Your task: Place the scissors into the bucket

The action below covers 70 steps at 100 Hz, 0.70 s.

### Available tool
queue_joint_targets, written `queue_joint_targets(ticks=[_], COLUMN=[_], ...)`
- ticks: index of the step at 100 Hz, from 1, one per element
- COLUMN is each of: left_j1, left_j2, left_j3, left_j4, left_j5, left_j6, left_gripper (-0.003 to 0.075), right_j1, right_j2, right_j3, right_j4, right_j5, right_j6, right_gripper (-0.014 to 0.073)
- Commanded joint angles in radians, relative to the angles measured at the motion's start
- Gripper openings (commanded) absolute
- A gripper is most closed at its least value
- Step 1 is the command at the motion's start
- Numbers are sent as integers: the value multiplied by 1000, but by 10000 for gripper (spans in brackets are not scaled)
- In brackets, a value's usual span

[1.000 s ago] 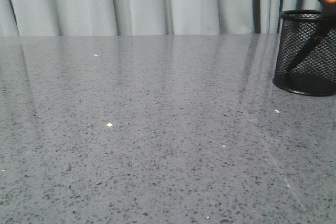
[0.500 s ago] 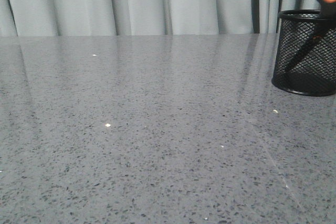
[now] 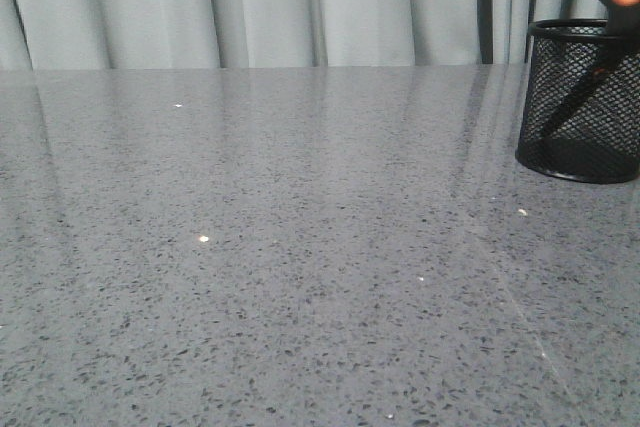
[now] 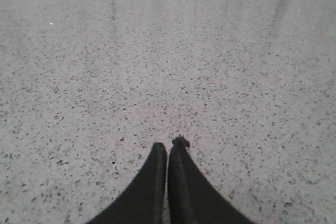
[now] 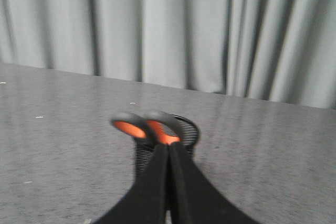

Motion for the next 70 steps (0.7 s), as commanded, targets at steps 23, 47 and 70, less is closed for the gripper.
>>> queue_joint_targets(ticks=[23,47,70], left_j1=[2,2,2], left_j2=[-27,-27,-27], left_j3=[40,40,40], left_j4=[-14,-14,-14], left_j5=[-56,-56,-56], left_j6=[-12,-12,-12], left_gripper=[-20,-20,-20], right_j1=[-261,-295,-295], right_j2=[-105,-105,-105], right_j3=[330,433,433], right_j4=[-22,-22,20], right_j5=[-403,-324,-114], right_j6=[11,25,25], right_gripper=[-57,-57,-57])
